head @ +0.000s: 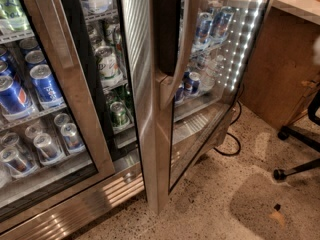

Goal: Open right fridge door

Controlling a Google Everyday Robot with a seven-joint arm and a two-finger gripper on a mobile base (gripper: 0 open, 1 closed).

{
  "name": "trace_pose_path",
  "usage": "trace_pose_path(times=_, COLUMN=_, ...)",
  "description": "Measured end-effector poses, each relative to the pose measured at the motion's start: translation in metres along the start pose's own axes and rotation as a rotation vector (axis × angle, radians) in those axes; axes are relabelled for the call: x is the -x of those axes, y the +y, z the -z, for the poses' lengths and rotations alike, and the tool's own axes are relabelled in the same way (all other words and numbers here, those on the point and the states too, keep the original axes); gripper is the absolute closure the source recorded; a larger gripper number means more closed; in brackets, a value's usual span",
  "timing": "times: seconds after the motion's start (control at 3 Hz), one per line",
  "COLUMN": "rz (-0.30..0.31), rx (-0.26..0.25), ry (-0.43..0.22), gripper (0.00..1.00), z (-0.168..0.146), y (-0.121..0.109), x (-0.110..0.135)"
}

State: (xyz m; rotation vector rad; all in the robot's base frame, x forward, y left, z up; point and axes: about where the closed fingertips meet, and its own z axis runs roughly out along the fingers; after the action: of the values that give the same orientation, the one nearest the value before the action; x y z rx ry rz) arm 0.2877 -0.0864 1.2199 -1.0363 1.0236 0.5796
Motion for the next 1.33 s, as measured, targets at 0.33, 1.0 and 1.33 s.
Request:
trace_pose_path(times=0.33, rz=0.013, rx=0.011, ry=0.006, gripper=0.00, z=-0.008, y=0.004, x=0.005)
trace_pose_path(times=1.0, rz=-0.082, rx=-0.148, ry=0.054, gripper=0.18, z=0.032, y=0.016, x=-0.018)
trace_pose_path(times=1.33, rz=-0.139, rx=-0.229, ry=0.097, gripper=0.34, z=0.067, y=0.023, x=-0.039)
